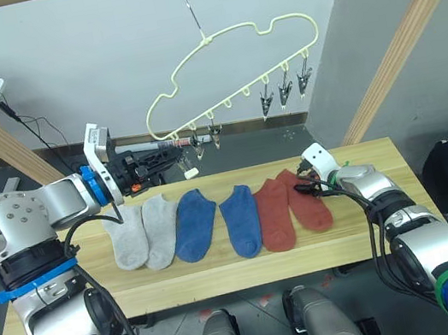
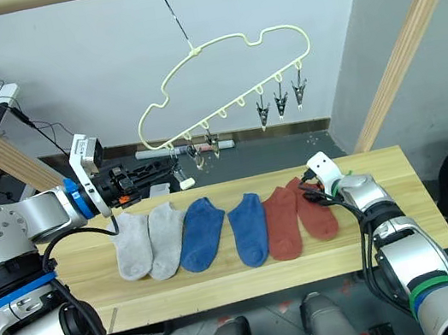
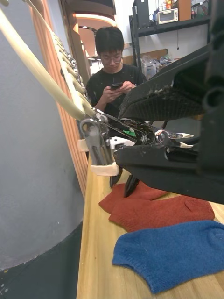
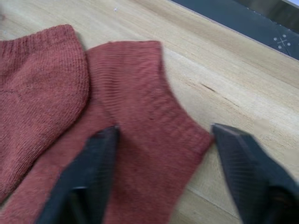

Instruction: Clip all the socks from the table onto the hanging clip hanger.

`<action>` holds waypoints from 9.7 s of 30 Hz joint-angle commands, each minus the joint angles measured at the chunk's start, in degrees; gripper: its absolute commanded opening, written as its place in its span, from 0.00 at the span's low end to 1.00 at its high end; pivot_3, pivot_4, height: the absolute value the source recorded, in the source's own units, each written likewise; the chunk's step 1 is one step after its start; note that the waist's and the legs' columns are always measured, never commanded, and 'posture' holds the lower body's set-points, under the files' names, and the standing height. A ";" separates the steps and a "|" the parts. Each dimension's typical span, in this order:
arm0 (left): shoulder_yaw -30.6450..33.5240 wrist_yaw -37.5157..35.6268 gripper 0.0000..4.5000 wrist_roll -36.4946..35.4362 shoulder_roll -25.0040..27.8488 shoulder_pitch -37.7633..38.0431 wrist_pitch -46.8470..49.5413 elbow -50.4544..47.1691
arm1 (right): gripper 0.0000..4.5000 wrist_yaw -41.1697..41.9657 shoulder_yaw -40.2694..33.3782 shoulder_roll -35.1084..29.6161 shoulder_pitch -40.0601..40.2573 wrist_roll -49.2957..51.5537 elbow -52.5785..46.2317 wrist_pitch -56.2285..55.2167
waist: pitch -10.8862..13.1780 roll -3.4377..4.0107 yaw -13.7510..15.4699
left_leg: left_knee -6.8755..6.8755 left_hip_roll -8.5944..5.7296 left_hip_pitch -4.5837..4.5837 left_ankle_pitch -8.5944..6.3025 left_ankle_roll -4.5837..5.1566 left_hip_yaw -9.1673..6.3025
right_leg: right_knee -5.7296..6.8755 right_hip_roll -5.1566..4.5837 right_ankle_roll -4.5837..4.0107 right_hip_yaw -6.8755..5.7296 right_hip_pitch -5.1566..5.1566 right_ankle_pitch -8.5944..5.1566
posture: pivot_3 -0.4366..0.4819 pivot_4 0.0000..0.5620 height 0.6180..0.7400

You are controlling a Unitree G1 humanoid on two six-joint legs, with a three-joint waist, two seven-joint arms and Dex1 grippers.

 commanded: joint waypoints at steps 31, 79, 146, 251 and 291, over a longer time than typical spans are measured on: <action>0.67 0.09 0.15 -2.30 -1.60 -2.09 1.94 -0.37 | 0.01 17.56 2.97 -4.92 16.63 36.52 -78.04 45.99 | 1.44 0.18 1.35 | -0.08 -0.08 -0.32 -0.05 -0.08 -0.07 | -0.18 -0.13 0.14 -0.09 -0.26 -0.14 | 0.52 0.50 1.00; -0.04 -0.16 0.15 -2.56 -1.87 -0.76 2.40 -1.79 | 0.01 13.83 5.58 -1.81 8.37 37.04 -68.71 39.67 | 1.45 0.18 1.38 | -0.09 -0.05 -0.33 -0.06 -0.08 -0.11 | -0.09 -0.12 0.14 -0.14 -0.29 -0.15 | 0.53 0.51 1.00; -5.77 -4.09 0.23 -2.14 0.12 1.23 -4.63 -3.49 | 0.00 11.13 3.44 -0.44 6.52 39.19 -67.38 40.74 | 1.45 0.18 1.33 | -0.09 -0.04 -0.32 -0.06 -0.08 -0.10 | -0.08 -0.11 0.14 -0.12 -0.29 -0.14 | 0.51 0.50 1.00; -16.72 12.16 0.55 38.73 -9.07 5.35 -87.27 6.52 | 1.00 -6.37 4.00 6.74 2.68 23.42 -78.38 19.85 | 1.61 0.28 1.50 | 0.08 -0.04 -0.40 -0.05 -0.04 -0.12 | 0.07 -0.10 0.12 -0.16 -0.29 -0.12 | 0.48 0.49 1.00; -17.61 8.50 0.55 38.47 -10.21 -1.85 -93.62 19.25 | 1.00 -7.81 3.71 8.14 2.10 23.54 -80.08 22.42 | 1.61 0.28 1.33 | 0.08 -0.04 -0.41 -0.05 -0.04 -0.21 | 0.13 -0.10 0.10 -0.24 -0.30 -0.10 | 0.45 0.48 1.00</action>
